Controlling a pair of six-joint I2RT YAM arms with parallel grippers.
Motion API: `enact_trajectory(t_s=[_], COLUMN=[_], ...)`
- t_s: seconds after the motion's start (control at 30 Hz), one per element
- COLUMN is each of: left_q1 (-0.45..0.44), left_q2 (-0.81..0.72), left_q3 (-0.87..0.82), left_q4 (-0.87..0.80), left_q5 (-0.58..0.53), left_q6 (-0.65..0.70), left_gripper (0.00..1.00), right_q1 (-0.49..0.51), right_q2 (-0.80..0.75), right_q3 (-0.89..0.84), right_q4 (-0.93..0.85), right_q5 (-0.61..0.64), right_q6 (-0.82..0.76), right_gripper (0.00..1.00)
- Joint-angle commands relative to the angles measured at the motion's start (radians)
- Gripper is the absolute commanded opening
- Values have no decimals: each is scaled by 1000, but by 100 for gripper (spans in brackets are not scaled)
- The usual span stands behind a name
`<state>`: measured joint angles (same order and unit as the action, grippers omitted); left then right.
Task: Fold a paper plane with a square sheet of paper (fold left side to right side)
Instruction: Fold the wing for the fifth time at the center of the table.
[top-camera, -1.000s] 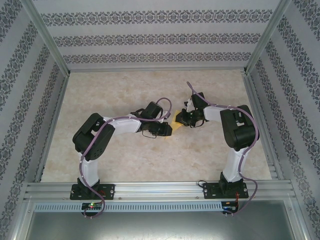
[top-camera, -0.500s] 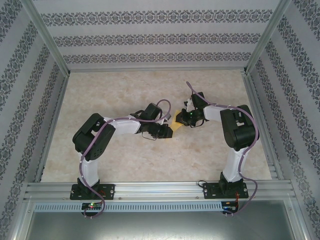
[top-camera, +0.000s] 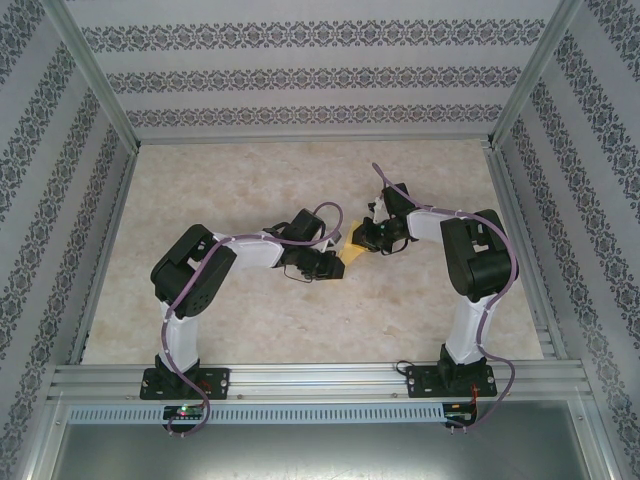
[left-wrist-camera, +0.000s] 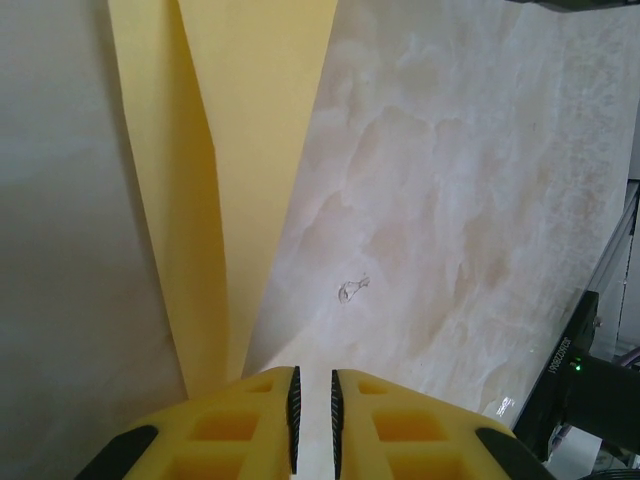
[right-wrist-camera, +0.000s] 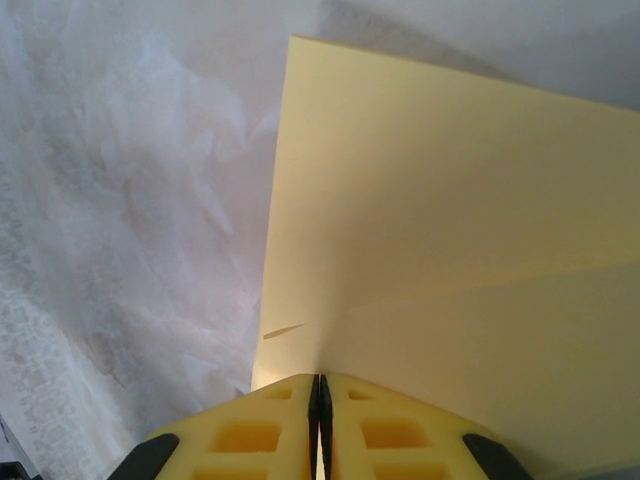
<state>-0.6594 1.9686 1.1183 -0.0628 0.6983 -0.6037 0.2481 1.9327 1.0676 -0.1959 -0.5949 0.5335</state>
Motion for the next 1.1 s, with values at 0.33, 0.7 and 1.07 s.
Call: enact_trajectory(t_s=[0.33, 0.7, 1.07], left_q1=[33, 74, 84], left_q2=[15, -16, -115], left_q3=[-62, -153, -115], left_q4=[103, 184, 184], left_q5=[5, 31, 83], left_q6=[-59, -108, -96], left_gripper=[20, 19, 19], right_q1=[11, 12, 13], right_q2=[35, 46, 39], right_q3=[18, 28, 28], right_q4=[-112, -139, -132], right_q5=[98, 122, 121], right_q6=[-54, -68, -59], right_gripper=[14, 13, 14])
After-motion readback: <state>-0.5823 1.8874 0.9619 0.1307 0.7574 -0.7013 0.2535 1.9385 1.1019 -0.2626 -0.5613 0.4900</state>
